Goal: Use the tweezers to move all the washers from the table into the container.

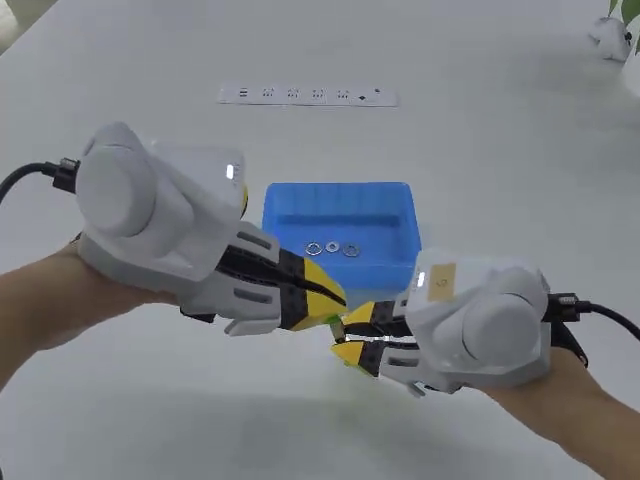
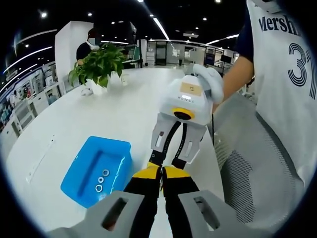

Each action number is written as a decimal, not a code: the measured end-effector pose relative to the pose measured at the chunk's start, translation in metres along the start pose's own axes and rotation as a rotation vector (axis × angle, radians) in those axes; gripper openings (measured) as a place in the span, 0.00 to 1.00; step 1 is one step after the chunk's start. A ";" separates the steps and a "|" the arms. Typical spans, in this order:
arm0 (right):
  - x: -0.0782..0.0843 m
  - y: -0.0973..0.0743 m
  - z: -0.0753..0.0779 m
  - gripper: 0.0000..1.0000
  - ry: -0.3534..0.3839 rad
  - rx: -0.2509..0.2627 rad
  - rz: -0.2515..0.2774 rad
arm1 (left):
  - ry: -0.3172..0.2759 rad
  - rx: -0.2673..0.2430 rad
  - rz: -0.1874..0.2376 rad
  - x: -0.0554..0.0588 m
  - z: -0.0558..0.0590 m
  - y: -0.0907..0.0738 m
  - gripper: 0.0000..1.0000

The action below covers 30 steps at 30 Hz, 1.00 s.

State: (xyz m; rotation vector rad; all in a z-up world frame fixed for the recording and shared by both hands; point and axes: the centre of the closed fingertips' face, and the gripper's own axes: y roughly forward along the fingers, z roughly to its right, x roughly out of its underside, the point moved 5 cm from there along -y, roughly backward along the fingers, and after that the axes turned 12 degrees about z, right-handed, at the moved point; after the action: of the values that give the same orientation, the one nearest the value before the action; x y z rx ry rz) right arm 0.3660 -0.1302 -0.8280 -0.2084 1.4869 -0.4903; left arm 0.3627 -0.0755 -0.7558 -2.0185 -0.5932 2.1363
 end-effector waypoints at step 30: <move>0.002 0.001 0.002 0.12 0.044 0.003 0.010 | -0.025 -0.001 0.004 0.000 -0.004 0.004 0.05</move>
State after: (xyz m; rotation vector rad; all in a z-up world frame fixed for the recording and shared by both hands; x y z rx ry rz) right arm 0.3678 -0.1304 -0.8306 -0.1888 1.5293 -0.4912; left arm 0.3676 -0.0780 -0.7570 -1.9973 -0.5941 2.1671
